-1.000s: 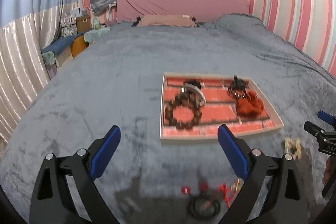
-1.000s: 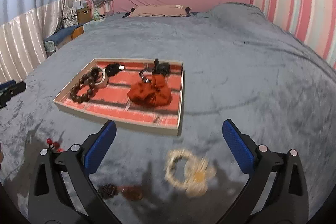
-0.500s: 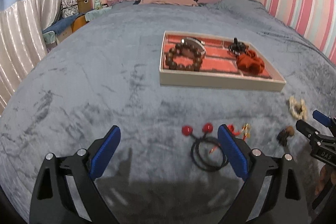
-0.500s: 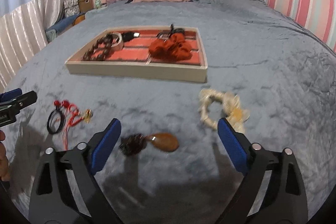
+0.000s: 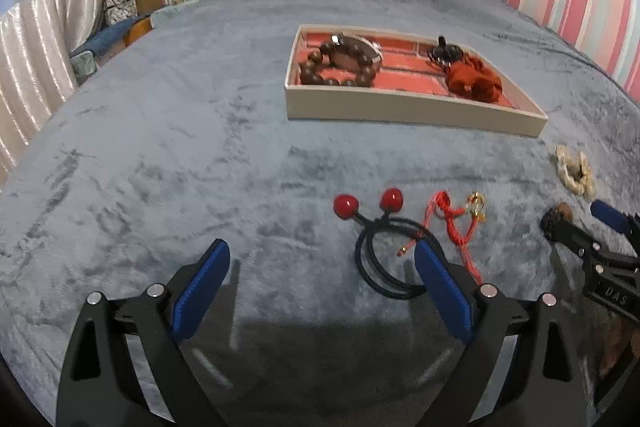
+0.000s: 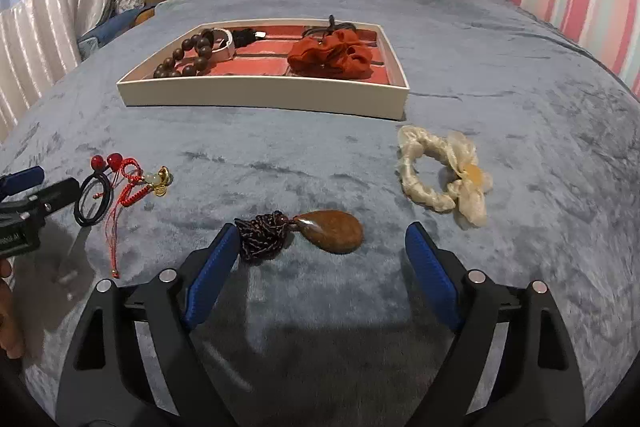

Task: Organize jewelry
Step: 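Move left tool to black red-beaded hair tie while right tool approaches brown teardrop pendant, then grasp hair tie with left tool while right tool grasps teardrop pendant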

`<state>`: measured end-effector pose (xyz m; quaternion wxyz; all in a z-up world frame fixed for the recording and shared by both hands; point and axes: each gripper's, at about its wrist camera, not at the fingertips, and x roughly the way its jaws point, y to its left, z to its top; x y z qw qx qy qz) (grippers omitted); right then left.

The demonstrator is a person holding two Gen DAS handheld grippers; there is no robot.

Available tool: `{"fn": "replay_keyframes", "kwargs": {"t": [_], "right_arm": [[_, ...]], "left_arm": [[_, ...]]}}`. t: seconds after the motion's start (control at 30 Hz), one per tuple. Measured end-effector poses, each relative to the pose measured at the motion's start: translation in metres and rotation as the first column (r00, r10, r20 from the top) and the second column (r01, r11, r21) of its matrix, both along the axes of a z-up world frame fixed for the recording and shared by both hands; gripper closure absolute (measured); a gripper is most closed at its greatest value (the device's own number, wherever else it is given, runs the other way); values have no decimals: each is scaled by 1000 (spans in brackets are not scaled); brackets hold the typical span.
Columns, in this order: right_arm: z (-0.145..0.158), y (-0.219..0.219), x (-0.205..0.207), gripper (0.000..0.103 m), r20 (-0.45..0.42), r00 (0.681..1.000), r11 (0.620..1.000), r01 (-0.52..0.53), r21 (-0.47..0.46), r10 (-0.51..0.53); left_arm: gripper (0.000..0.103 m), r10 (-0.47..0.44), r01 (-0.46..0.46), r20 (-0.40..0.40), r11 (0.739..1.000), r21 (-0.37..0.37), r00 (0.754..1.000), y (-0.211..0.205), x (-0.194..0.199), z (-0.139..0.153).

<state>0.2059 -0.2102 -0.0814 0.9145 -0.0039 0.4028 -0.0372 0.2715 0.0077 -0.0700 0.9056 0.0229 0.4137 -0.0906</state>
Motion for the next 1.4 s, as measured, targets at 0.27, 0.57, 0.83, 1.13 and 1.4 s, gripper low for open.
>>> {"fn": "replay_keyframes", "kwargs": {"t": [0.27, 0.57, 0.83, 1.13, 1.4], "right_arm": [[-12, -8, 16, 20, -43, 998, 996, -42, 80, 45], [-13, -9, 23, 55, -38, 996, 992, -78, 104, 82], [-13, -11, 23, 69, -30, 996, 989, -85, 118, 89], [-12, -10, 25, 45, -36, 994, 990, -96, 104, 100], [-10, -5, 40, 34, -33, 994, 992, -103, 70, 106]], "left_arm": [[18, -20, 18, -52, 999, -36, 998, 1, 11, -13], [47, -25, 23, -48, 999, -34, 999, -2, 16, -16], [76, -13, 11, -38, 998, -58, 999, 3, 15, -14], [83, -9, 5, -42, 997, -81, 999, 9, 15, -13], [88, -11, 8, -39, 997, -70, 999, 8, 16, -13]]}}
